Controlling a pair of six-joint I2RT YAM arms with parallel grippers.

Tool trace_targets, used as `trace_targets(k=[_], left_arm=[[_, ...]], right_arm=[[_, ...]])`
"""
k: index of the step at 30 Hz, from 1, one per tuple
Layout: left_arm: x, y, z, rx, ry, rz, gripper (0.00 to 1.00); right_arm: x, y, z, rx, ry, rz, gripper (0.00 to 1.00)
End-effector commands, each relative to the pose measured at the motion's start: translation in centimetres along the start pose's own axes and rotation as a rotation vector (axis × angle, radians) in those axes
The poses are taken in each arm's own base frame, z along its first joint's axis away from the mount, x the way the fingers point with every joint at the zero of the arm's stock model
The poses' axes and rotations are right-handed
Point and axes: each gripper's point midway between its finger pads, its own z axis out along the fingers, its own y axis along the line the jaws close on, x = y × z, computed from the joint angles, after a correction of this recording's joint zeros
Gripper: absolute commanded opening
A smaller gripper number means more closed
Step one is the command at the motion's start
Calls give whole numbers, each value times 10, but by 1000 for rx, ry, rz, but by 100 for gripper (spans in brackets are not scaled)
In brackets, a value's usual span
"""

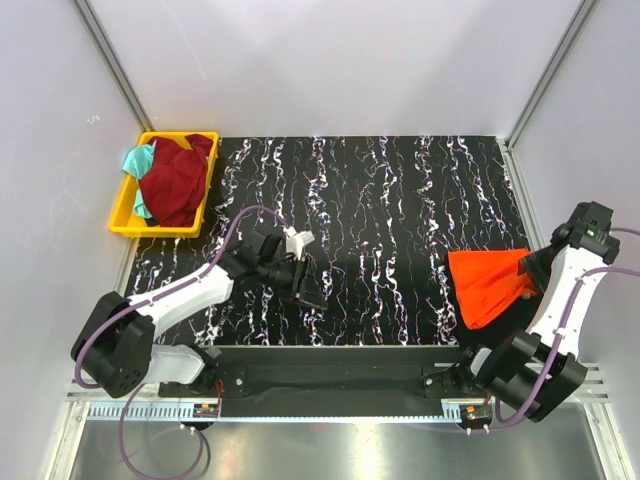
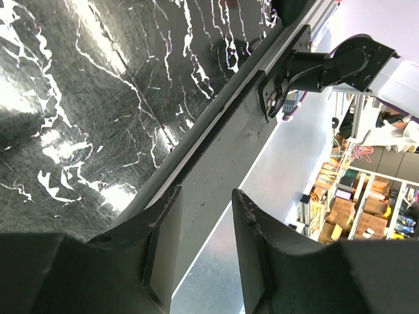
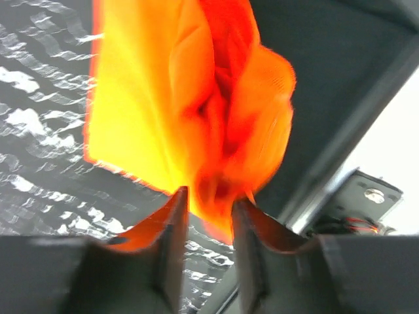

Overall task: Fold and stack the t-shirts
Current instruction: Neatly place the folded tshirt to the corner, then reset both grippers

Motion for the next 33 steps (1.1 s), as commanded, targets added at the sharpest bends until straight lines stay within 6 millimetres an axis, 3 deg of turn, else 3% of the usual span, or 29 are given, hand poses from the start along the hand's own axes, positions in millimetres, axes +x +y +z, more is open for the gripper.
trace_targets(k=[1,4,7,11,16,17,19,23,26,30,31,33], left_arm=[[1,-11,-6,55,-11,49,40],[4,-12,-9,63,-15,55,40],[5,-11,-12,65,-22,54,40],[7,-7,-13,60,-23,43,40],[6,-4,-12,46,-32,37,40],[6,-4,-12,45,-34,37,40],[3,-6,-14,40,-56,41,40],[0,-12,-23,37,-113,51,43],[2,-15,-32,33,-170,64,46],[11,-16,-45,47,-265,61,52],[17,-6,-45,31,-294,19,54],[18,-14,-61,72,-407,43,60]], right_arm=[[-7,-41,-4,176,-47,3,42],[-6,-49,-10,212,-41,-22,56],[-6,-38,-17,152,-34,-43,58],[-1,-4,-25,-24,6,-47,57],[21,34,-25,-201,70,-89,56],[34,53,-28,-282,87,-141,56],[49,70,-33,-329,99,-187,58],[102,120,-54,-544,168,-279,59],[154,150,-73,-730,254,-345,59],[232,158,-100,-927,389,-505,61],[242,157,-104,-956,404,-512,62],[254,149,-99,-1005,395,-506,68]])
